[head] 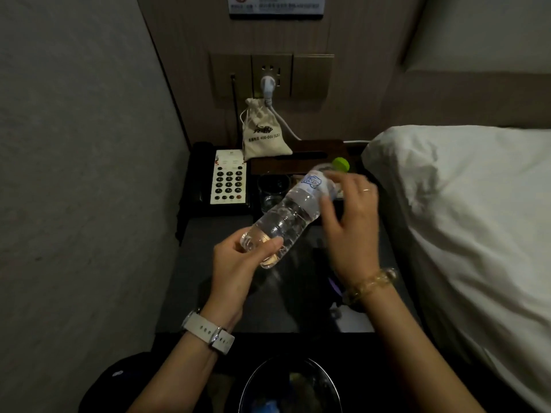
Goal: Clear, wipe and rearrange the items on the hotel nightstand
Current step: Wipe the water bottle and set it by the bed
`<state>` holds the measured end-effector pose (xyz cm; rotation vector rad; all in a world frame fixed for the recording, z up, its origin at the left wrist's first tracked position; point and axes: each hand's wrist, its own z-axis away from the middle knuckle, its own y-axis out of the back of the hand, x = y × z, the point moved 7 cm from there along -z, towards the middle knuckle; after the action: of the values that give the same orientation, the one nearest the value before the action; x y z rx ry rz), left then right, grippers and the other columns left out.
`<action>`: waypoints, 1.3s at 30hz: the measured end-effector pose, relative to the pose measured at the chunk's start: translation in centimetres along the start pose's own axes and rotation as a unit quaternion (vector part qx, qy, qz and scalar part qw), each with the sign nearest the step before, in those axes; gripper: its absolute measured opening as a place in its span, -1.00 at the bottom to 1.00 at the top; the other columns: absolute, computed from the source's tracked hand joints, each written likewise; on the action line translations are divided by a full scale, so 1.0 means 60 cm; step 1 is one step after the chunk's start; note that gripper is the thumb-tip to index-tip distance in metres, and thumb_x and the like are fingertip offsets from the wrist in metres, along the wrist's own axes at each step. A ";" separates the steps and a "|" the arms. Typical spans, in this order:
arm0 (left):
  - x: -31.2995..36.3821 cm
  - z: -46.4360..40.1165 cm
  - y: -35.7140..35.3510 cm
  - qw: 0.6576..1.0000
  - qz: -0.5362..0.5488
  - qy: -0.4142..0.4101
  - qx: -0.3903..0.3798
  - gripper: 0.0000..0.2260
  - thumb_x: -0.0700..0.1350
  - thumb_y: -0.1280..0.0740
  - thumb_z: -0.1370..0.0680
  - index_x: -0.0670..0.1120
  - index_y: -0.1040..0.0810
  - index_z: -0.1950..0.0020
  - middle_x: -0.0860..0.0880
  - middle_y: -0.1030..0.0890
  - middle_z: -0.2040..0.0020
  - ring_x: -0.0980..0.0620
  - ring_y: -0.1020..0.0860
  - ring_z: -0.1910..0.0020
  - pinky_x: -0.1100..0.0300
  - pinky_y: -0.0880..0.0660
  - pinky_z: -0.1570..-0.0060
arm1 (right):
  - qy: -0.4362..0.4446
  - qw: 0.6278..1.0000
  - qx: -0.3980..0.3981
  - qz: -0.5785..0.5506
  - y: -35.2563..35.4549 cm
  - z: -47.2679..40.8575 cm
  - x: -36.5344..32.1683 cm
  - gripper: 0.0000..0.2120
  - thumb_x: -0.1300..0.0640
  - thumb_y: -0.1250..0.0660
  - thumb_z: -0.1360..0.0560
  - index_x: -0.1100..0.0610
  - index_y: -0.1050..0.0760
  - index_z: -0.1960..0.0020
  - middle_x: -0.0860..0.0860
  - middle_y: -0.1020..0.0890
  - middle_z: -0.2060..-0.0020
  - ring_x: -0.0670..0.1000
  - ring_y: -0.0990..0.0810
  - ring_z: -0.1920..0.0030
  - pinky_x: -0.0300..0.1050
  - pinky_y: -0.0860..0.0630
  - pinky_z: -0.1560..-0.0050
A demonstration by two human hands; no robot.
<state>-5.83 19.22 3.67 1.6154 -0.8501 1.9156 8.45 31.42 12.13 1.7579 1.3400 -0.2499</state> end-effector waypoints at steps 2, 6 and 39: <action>-0.005 -0.006 0.007 1.000 0.004 0.012 0.010 -0.77 -0.10 -0.56 -0.32 -0.03 -0.71 0.05 -0.09 -0.73 0.12 -0.01 -0.70 0.12 0.27 -0.59 0.18 | -0.027 0.999 0.008 0.019 0.015 -0.016 0.033 -0.80 0.16 -0.26 -0.55 0.11 -0.48 -0.17 0.03 -0.52 -0.08 0.03 -0.46 -0.11 -0.14 -0.38 -0.10; -0.011 -0.009 0.005 0.999 0.017 0.035 0.003 -0.67 -0.02 -0.57 -0.26 -0.08 -0.70 0.03 -0.13 -0.72 0.10 -0.09 -0.69 0.08 0.13 -0.60 0.06 | -0.160 0.949 -0.197 0.185 -0.003 -0.004 0.154 -0.65 0.09 -0.32 -0.54 0.20 -0.42 -0.27 0.21 -0.50 -0.15 0.25 -0.47 -0.18 0.14 -0.47 -0.12; 0.008 -0.008 -0.021 0.986 -0.116 -0.113 -0.025 -0.53 -0.14 -0.61 -0.28 0.09 -0.62 -0.15 0.06 -0.70 -0.01 0.13 -0.66 0.02 0.31 -0.57 0.09 | -0.410 0.495 -0.113 -0.758 -0.065 -0.006 0.142 -0.43 -0.15 -0.17 -0.58 0.16 -0.33 -0.47 0.20 -0.39 -0.43 0.19 -0.39 -0.42 0.17 -0.26 -0.44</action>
<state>-5.36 20.43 4.31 1.8378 -0.7530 1.5613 8.36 37.55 5.02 -0.3726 1.5720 -1.5244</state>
